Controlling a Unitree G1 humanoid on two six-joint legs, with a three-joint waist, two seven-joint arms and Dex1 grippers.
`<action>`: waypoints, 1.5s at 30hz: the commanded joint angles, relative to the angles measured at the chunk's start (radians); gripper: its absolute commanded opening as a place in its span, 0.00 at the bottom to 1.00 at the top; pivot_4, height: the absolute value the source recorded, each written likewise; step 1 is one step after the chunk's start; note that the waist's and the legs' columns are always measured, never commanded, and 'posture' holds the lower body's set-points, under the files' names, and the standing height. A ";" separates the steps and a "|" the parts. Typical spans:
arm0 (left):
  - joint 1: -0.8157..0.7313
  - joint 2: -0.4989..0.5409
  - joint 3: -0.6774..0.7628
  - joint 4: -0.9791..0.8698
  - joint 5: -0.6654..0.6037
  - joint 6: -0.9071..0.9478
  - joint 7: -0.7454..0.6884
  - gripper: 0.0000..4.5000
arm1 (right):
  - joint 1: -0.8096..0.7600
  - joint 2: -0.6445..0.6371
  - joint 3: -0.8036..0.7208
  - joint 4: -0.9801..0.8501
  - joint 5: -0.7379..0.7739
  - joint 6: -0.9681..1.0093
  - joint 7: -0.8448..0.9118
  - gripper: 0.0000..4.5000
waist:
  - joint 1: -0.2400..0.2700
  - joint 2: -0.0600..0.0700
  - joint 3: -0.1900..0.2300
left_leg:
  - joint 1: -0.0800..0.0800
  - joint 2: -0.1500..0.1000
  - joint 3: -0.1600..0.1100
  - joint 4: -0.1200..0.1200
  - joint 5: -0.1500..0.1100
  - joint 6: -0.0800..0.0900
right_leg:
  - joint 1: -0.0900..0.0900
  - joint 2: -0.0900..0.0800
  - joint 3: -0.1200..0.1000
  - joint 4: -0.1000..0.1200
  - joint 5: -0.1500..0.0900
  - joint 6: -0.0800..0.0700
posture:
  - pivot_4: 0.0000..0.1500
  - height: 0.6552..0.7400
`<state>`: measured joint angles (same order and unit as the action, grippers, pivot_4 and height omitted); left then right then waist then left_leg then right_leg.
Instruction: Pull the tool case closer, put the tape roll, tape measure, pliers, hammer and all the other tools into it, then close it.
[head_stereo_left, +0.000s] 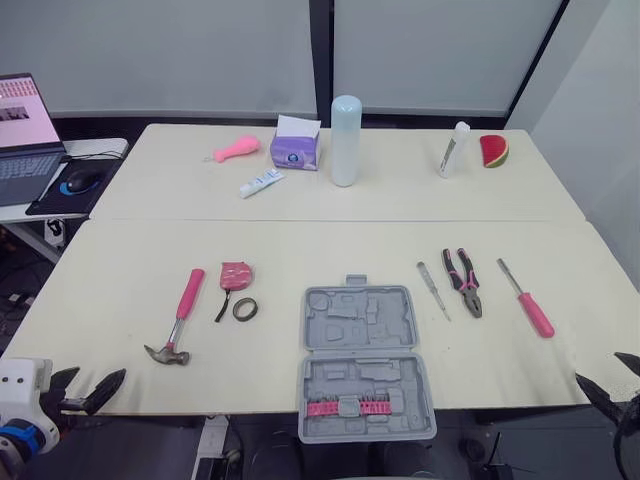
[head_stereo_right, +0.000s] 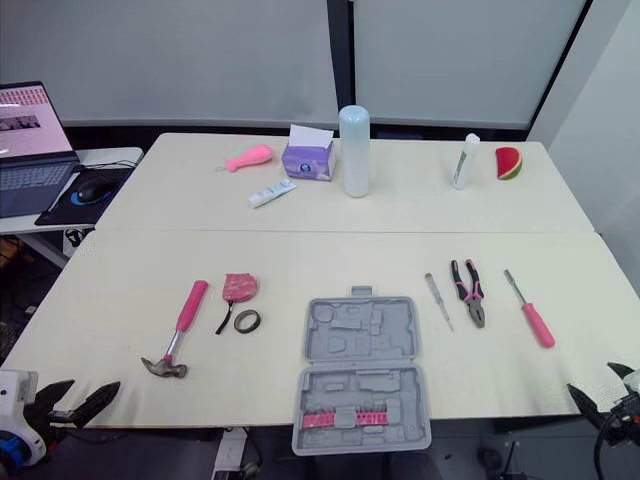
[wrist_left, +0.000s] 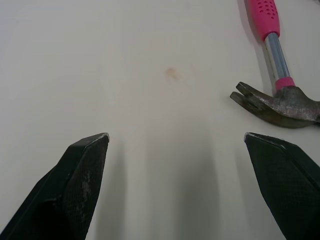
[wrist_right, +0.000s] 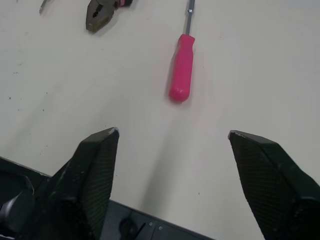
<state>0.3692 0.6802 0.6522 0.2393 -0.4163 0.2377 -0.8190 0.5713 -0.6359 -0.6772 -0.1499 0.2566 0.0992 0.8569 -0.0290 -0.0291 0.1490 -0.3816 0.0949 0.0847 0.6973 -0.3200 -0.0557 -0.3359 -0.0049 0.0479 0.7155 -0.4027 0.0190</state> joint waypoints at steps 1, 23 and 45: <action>0.044 0.022 0.022 -0.050 -0.009 -0.004 -0.023 1.00 | -0.013 -0.032 0.005 -0.024 0.013 -0.021 0.014 0.99 | -0.001 0.000 0.000 | 0.000 0.000 0.000 0.000 0.000 0.000 | 0.000 0.000 0.000 0.000 0.000 0.000 | 1.00 0.62; -0.192 0.269 -0.321 -0.075 0.102 -0.255 -0.452 0.96 | -0.636 -0.333 0.556 -0.501 0.307 0.464 0.136 1.00 | 0.022 -0.002 0.002 | -0.002 0.000 -0.001 0.000 -0.001 0.001 | -0.002 0.000 0.000 -0.002 0.000 0.000 | 1.00 0.62; -0.828 0.178 -0.818 0.227 0.374 -0.350 -0.589 0.60 | -0.703 -0.273 0.699 -0.584 0.281 0.572 0.013 1.00 | 0.018 -0.001 0.002 | -0.014 0.001 0.001 0.003 0.002 -0.003 | -0.017 0.001 -0.001 0.004 0.000 0.000 | 1.00 0.62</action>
<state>-0.4434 0.8599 -0.1547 0.4554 -0.0663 -0.0904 -1.4089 -0.1271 -0.9123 0.0261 -0.6998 0.5311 0.6707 0.8758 -0.0113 -0.0304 0.1509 -0.3962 0.0956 0.0845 0.7006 -0.3184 -0.0585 -0.3529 -0.0044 0.0461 0.7196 -0.4025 0.0187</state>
